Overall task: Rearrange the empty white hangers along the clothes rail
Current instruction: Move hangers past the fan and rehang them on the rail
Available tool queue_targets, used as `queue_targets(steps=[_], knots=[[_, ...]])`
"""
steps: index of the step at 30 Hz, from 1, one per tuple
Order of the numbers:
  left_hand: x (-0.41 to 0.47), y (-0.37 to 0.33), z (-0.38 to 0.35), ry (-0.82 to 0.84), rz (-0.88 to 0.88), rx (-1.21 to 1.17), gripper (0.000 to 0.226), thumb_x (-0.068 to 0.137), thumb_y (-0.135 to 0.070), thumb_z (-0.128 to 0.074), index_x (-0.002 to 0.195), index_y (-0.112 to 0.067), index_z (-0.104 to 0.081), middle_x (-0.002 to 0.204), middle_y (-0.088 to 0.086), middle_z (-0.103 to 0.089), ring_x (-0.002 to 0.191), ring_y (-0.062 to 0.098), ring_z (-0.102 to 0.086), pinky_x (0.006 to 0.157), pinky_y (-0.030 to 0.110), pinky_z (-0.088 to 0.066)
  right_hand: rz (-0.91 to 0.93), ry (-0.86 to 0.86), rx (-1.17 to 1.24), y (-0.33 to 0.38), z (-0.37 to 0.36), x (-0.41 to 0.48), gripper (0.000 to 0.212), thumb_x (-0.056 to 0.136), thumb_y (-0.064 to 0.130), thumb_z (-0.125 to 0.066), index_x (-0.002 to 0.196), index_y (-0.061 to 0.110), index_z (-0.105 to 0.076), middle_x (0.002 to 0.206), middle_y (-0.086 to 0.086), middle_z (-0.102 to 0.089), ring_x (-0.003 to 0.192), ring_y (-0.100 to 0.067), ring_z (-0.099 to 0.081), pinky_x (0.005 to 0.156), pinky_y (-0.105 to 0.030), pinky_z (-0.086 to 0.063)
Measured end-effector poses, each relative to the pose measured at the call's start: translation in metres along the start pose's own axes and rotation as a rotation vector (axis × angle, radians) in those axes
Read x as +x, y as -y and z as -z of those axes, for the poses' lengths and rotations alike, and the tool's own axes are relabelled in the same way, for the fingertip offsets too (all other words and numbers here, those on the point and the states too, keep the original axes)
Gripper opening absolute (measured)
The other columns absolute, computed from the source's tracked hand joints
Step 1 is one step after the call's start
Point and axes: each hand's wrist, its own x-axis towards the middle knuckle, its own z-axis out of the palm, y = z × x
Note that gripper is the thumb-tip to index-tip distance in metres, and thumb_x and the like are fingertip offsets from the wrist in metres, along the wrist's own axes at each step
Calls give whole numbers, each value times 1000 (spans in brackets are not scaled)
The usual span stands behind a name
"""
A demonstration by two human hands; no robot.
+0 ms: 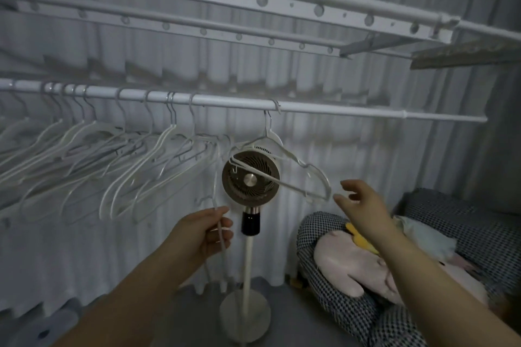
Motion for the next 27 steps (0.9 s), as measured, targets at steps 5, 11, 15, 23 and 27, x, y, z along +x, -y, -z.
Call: queue_targets(steps=[5, 11, 15, 23, 27], knots=[[42, -18, -3, 74, -31, -21, 21, 91, -5, -44, 75, -3, -58, 38, -1, -57, 30, 4, -50, 34, 11, -42, 65, -29, -191, 10, -26, 39, 51, 89, 21, -56, 135, 5, -40, 141, -14, -43, 131, -29, -38, 105, -36, -32], [88, -41, -6, 166, -69, 12, 26, 93, -3, -38, 75, -5, -57, 37, -1, -56, 28, 2, -47, 31, 9, -38, -17, 34, -249, 10, -51, 65, 47, 91, 23, -51, 135, 11, -39, 132, -13, -53, 117, -30, -51, 91, -34, -42], [113, -55, -9, 214, -89, 50, 25, 92, -4, -39, 74, -3, -56, 36, -2, -55, 27, 2, -45, 31, 9, -36, 7, 20, -256, 7, -60, 76, 26, 92, 16, -48, 116, 8, -55, 105, -13, -65, 87, -26, -57, 72, -31, -43], [146, -75, -4, 170, -185, 57, 25, 95, -7, -37, 80, -9, -57, 39, -2, -59, 28, 1, -48, 31, 10, -38, 132, 59, -235, 1, -69, 93, 23, 95, 19, -45, 105, 9, -63, 85, -4, -66, 58, -5, -50, 61, -27, -44], [157, -82, -2, 121, -210, 69, 25, 96, -6, -35, 81, -10, -55, 37, -3, -59, 27, 1, -47, 30, 10, -37, 147, 31, -257, 2, -68, 93, 25, 95, 20, -45, 105, 9, -65, 97, -9, -71, 69, -16, -54, 71, -35, -48]])
